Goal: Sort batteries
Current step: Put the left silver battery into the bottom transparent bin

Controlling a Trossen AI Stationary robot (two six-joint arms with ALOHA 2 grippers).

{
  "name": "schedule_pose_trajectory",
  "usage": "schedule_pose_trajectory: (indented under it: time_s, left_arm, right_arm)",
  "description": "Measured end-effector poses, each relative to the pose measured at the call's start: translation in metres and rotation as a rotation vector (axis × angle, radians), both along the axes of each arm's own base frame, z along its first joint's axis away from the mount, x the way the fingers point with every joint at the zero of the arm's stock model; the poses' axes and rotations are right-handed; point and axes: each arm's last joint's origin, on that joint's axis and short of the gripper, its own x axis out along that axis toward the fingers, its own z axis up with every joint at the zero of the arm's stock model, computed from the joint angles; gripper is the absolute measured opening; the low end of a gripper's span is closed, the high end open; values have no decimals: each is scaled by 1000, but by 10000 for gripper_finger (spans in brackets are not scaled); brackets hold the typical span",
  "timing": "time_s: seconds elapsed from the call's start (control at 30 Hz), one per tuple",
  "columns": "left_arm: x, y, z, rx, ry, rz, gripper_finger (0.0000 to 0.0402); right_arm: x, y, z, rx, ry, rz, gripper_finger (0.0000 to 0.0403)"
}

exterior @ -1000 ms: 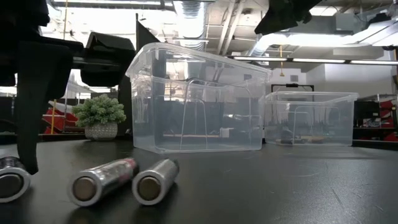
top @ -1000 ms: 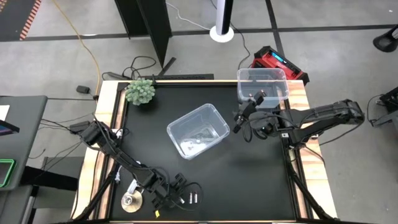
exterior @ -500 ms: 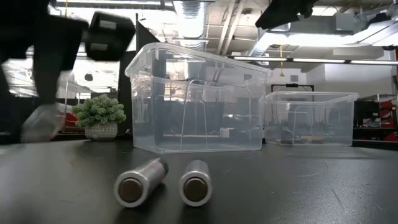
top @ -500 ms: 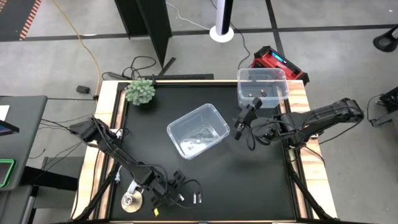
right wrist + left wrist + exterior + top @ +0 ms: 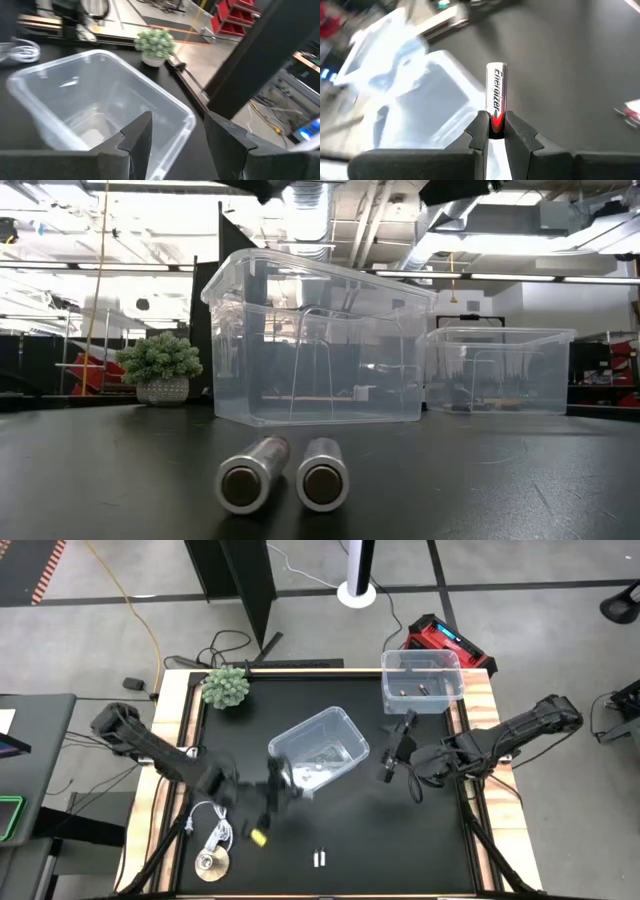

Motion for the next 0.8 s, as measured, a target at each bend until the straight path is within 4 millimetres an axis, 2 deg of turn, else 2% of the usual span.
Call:
schedule_pose_trajectory:
  time_s: [0.1,0.23,0.37,0.47,0.6,0.7,0.8]
  left_arm:
    - [5,33,5,-50,-11,127,33]
    - [11,70,-1,-134,68,184,34]
    - [15,90,-10,-149,133,238,90]
    - [15,93,-10,-130,137,233,150]
    - [14,86,-8,-86,144,177,214]
    - [11,73,-5,-84,134,125,243]
    - [8,52,-3,-74,128,46,251]
  right_arm:
    - [-4,12,0,9,3,69,195]
    - [-5,30,-5,32,26,181,195]
    - [-3,45,-14,20,58,232,195]
    - [0,51,-20,23,75,237,195]
    - [7,50,-27,10,103,221,195]
    - [11,47,-30,5,116,202,195]
    - [12,45,-30,4,116,190,195]
